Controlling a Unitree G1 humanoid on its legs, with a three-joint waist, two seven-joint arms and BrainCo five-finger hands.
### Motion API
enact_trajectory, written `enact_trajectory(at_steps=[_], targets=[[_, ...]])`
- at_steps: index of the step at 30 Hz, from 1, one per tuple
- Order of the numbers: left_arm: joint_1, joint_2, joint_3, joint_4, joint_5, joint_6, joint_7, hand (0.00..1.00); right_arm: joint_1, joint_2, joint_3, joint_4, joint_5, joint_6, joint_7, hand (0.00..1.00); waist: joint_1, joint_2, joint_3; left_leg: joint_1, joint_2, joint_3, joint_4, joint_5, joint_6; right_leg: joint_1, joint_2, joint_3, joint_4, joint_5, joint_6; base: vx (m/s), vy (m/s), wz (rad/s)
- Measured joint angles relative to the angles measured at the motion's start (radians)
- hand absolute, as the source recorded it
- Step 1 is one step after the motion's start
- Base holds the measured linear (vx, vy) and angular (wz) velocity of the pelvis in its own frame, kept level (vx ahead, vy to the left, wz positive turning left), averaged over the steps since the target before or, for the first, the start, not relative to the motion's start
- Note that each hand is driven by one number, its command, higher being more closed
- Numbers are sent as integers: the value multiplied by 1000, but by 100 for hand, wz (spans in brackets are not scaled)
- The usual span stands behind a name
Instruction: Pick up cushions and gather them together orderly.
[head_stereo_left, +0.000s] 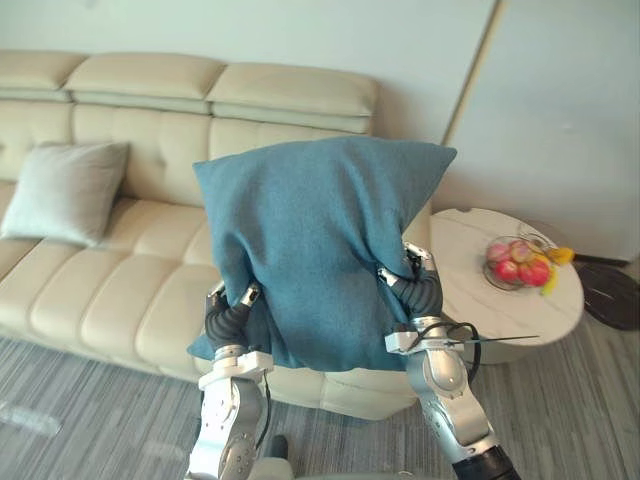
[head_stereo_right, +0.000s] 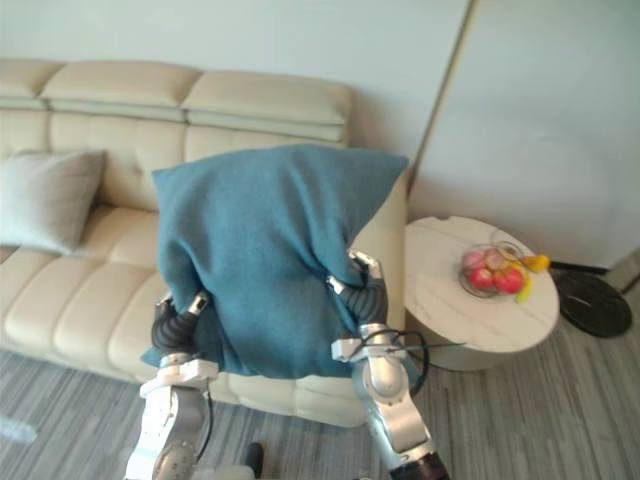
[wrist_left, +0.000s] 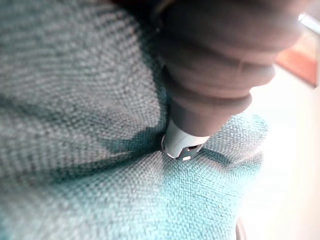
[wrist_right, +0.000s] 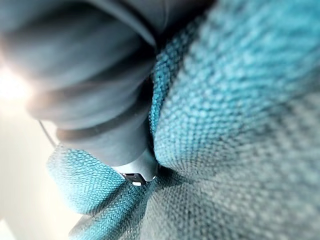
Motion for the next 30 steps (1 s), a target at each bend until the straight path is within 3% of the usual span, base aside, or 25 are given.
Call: enact_trajectory(at_steps=[1, 2, 5, 7, 8, 9, 11, 12, 13, 15, 16, 17, 18, 19, 21, 22, 23, 24, 25, 26, 27, 28, 29, 30], targets=[[0, -1, -1, 0, -16, 2, -2, 100, -21, -6, -1, 30, -4, -5, -3, 100, -1, 9, -5, -15, 17, 65, -26, -23, 40, 5, -16, -51, -3, -4, -4, -176, 51, 114], [-1, -2, -2, 0, -18, 5, -2, 100, -35, -6, -3, 49, -15, -3, -13, 100, -3, 12, -5, -30, 66, 251, -5, -75, 119, 36, -22, -103, -44, 9, -2, -147, 43, 117], [-2, 3, -23, 2, -39, 6, -8, 100, -65, -7, -16, 91, -39, -7, -29, 100, -12, 14, -11, -32, 135, 473, 46, -95, 140, 64, -58, -176, -81, 29, 5, -47, 115, 89], [-21, 0, -42, 12, -63, 6, -25, 100, -67, -8, -50, 92, -41, -7, -32, 100, -48, 25, -38, -28, 155, 642, 25, -64, 144, 92, -78, -259, -116, 58, 46, 73, 153, 105], [-37, 0, -52, 22, -66, 5, -28, 100, -70, -10, -64, 92, -41, -7, -34, 100, -54, 31, -43, -27, 153, 676, 16, -42, 143, 99, -84, -276, -120, 74, 66, 142, 223, 113], [-92, 0, -78, 68, -79, 2, -30, 100, -86, -17, -92, 95, -43, -2, -48, 100, -57, 32, -49, -23, 106, 689, -30, 43, 147, 102, -114, -293, -131, 113, 82, 133, 212, 70], [-113, 1, -83, 90, -88, 6, -30, 100, -94, -17, -97, 96, -47, 7, -54, 100, -68, 25, -50, -29, 72, 683, -42, 39, 163, 102, -138, -280, -131, 133, 84, 123, 238, 51], [-123, 1, -83, 109, -95, 7, -30, 100, -103, -16, -97, 104, -56, 14, -59, 100, -80, 13, -43, -31, 47, 679, -27, 16, 182, 95, -175, -257, -95, 137, 83, 104, 240, 31], [-123, 1, -83, 127, -96, 11, -30, 100, -104, -16, -97, 110, -64, 23, -59, 100, -81, 7, -39, -30, 29, 680, -5, -13, 193, 67, -221, -221, -16, 145, 71, 160, 356, 18], [-122, 5, -85, 161, -96, 20, -33, 100, -107, -15, -93, 148, -68, 32, -59, 100, -79, 5, -27, 4, 7, 684, 13, -61, 207, -17, -306, -129, 190, 215, -33, 194, 348, -5], [-112, 23, -85, 166, -95, 33, -35, 100, -112, -8, -90, 192, -75, 42, -58, 100, -85, 1, 5, 67, -2, 674, 2, -104, 198, -85, -317, 2, 349, 234, -113, 173, 251, -4], [-105, 30, -84, 166, -95, 34, -40, 100, -111, -4, -87, 201, -75, 45, -57, 100, -91, 0, 7, 78, -1, 665, 0, -111, 194, -112, -288, 64, 388, 195, -71, 160, 218, 19], [-94, 44, -84, 166, -94, 36, -49, 100, -110, -2, -84, 210, -75, 49, -52, 100, -108, 3, 14, 94, -1, 643, -19, -122, 199, -164, -196, 184, 432, 122, 8, 139, 134, 53], [-87, 49, -84, 165, -94, 38, -58, 100, -110, -7, -85, 212, -74, 49, -39, 100, -129, 8, 21, 110, -11, 617, -57, -118, 193, -221, -86, 254, 412, 60, 63, 118, 104, 59], [-86, 52, -84, 165, -94, 40, -73, 100, -110, -12, -85, 212, -66, 49, -33, 100, -139, -2, 20, 117, -38, 606, -85, -111, 182, -274, -24, 235, 322, 43, 72, 178, 133, 45], [-85, 56, -84, 166, -94, 41, -77, 100, -110, -13, -85, 212, -64, 49, -30, 100, -140, -10, 21, 125, -56, 607, -95, -112, 184, -294, -7, 217, 258, 46, 69, 245, 112, 37], [-85, 58, -84, 167, -94, 45, -79, 100, -108, -23, -79, 212, -59, 50, -27, 100, -141, -11, 33, 150, -83, 606, -111, -112, 183, -297, 27, 192, 117, 88, 32, 235, 24, 23], [-85, 58, -85, 167, -94, 47, -80, 100, -106, -27, -77, 212, -59, 50, -27, 100, -140, -12, 35, 159, -92, 605, -114, -114, 181, -297, 38, 187, 65, 109, 21, 259, -5, 24], [-84, 60, -85, 167, -93, 50, -80, 100, -100, -32, -72, 211, -59, 50, -27, 100, -140, -16, 34, 170, -109, 600, -115, -119, 176, -291, 55, 184, -23, 171, 0, 367, -60, 30], [-84, 62, -87, 167, -91, 54, -85, 100, -85, -37, -72, 205, -59, 50, -27, 100, -142, -26, 33, 184, -128, 582, -99, -160, 170, -289, 67, 199, -52, 237, -58, 265, -56, 35], [-82, 63, -89, 167, -91, 56, -87, 100, -72, -39, -73, 195, -59, 51, -27, 100, -143, -31, 32, 185, -130, 577, -85, -178, 171, -285, 69, 209, -45, 241, -68, 503, -167, 31], [-52, 51, -98, 166, -90, 57, -93, 100, -9, -45, -72, 125, -61, 54, -27, 100, -137, -15, 32, 198, -96, 574, 20, -260, 127, -233, 85, 202, -39, 182, -90, 304, -121, 10], [-43, 47, -100, 164, -90, 57, -94, 100, 7, -45, -72, 106, -61, 56, -27, 100, -137, -6, 32, 197, -77, 575, 56, -282, 101, -217, 92, 195, -44, 177, -87, 497, -163, 8], [-28, 46, -102, 152, -90, 57, -102, 100, 49, -42, -73, 49, -62, 60, -28, 100, -138, -3, 33, 158, -24, 569, 229, -321, 84, -178, 103, 190, -65, 157, -90, 319, -115, -3]])
